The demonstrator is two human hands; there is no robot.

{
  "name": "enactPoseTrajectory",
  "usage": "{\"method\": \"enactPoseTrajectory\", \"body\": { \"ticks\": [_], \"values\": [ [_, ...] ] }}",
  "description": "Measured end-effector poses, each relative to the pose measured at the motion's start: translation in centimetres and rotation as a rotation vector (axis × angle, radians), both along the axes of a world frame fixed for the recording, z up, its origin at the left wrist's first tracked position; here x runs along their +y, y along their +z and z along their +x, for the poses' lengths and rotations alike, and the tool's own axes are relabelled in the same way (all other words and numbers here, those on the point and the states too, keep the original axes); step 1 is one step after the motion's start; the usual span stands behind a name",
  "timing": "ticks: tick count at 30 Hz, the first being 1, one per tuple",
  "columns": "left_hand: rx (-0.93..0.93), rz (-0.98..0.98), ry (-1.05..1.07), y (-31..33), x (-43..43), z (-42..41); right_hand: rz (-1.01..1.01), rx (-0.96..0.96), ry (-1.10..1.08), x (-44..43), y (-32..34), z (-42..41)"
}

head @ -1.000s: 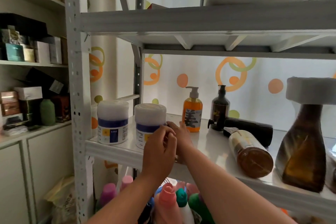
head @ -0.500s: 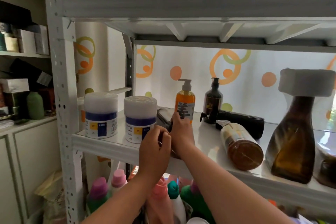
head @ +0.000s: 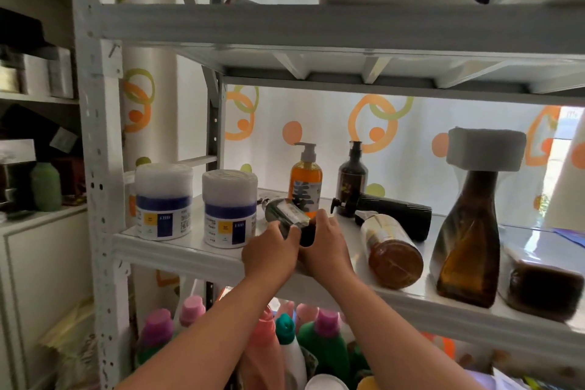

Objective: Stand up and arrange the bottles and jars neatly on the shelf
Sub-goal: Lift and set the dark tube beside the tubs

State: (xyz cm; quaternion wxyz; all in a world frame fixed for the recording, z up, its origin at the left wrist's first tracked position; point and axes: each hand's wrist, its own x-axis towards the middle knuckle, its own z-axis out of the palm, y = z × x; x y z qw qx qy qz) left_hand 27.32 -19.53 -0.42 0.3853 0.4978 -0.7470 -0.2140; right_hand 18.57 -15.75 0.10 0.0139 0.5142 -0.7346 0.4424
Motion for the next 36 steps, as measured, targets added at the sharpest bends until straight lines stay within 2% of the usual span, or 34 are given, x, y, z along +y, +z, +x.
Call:
{"method": "enactPoseTrajectory", "body": {
  "ticks": [2,11,20,28,32,36],
  "values": [
    [-0.065,0.053,0.029,0.4,0.0,-0.6,0.003,0.005,0.010,0.2,0.2,0.0],
    [-0.119,0.198,0.102,0.7,-1.4,-1.6,-0.026,0.022,0.042,0.3,0.0,0.0],
    [-0.194,0.194,0.200,0.5,-2.5,-2.6,-0.008,-0.006,0.096,-0.1,-0.2,-0.2],
    [-0.124,0.175,0.195,0.1,-3.4,-3.6,0.262,0.190,0.142,-1.3,0.0,-1.0],
    [-0.124,0.181,0.197,-0.2,-3.8,-3.7,0.272,0.228,0.149,-1.7,-0.1,-1.2],
    [-0.144,0.099,0.206,-0.8,-3.4,-3.7,0.207,0.163,0.174,-1.6,-0.4,-1.5]
  ]
}}
